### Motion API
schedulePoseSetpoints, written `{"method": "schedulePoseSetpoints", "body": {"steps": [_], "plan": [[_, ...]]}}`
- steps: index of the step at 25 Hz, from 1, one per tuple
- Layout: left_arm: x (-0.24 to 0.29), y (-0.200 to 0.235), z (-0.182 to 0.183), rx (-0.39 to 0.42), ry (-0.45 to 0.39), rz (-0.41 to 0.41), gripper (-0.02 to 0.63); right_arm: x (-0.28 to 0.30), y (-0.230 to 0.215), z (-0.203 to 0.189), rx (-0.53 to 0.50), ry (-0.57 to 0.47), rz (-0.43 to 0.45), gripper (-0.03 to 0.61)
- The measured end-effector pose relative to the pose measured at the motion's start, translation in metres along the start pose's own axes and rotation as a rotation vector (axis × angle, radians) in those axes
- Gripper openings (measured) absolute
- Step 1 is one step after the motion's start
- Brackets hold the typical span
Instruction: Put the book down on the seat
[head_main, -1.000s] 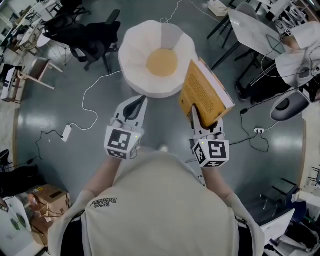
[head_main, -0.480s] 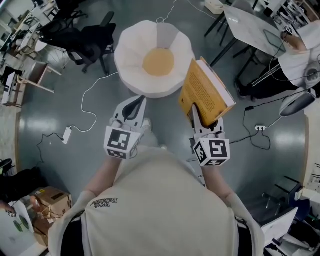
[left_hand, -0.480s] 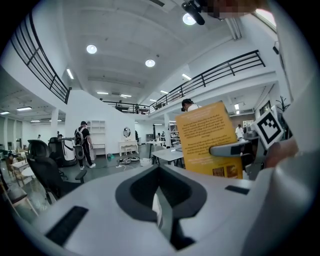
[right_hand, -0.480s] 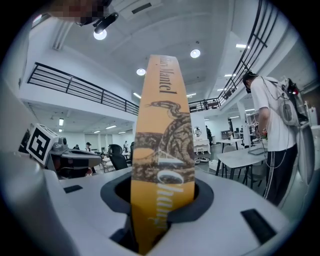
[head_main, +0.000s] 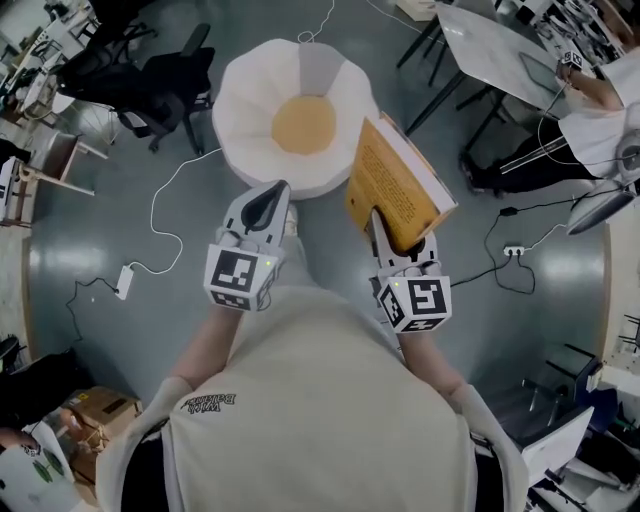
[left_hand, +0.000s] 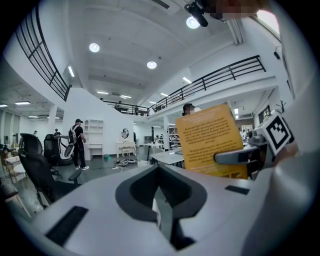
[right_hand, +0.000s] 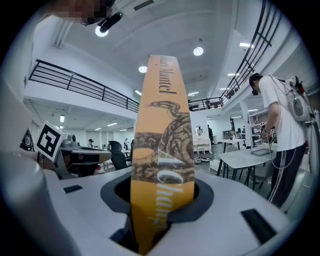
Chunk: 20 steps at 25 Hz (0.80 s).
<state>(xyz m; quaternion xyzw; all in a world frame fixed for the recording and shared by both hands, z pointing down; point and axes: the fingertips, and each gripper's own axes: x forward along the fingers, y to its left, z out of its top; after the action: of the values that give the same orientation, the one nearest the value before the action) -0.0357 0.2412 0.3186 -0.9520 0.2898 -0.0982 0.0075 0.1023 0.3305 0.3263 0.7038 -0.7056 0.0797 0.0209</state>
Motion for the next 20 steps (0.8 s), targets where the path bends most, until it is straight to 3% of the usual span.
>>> {"method": "schedulePoseSetpoints", "body": {"steps": [10,20], "plan": [[0.06,0.068,-0.005,-0.031,0.023,-0.002,0.011,0.076,-0.031,0.003,0.012,0.048,-0.051,0.153],[0.136,0.162,0.0,-0.026,0.05,-0.029,0.011,0.196,-0.028,0.016,0.031,0.089,-0.039,0.153]]}}
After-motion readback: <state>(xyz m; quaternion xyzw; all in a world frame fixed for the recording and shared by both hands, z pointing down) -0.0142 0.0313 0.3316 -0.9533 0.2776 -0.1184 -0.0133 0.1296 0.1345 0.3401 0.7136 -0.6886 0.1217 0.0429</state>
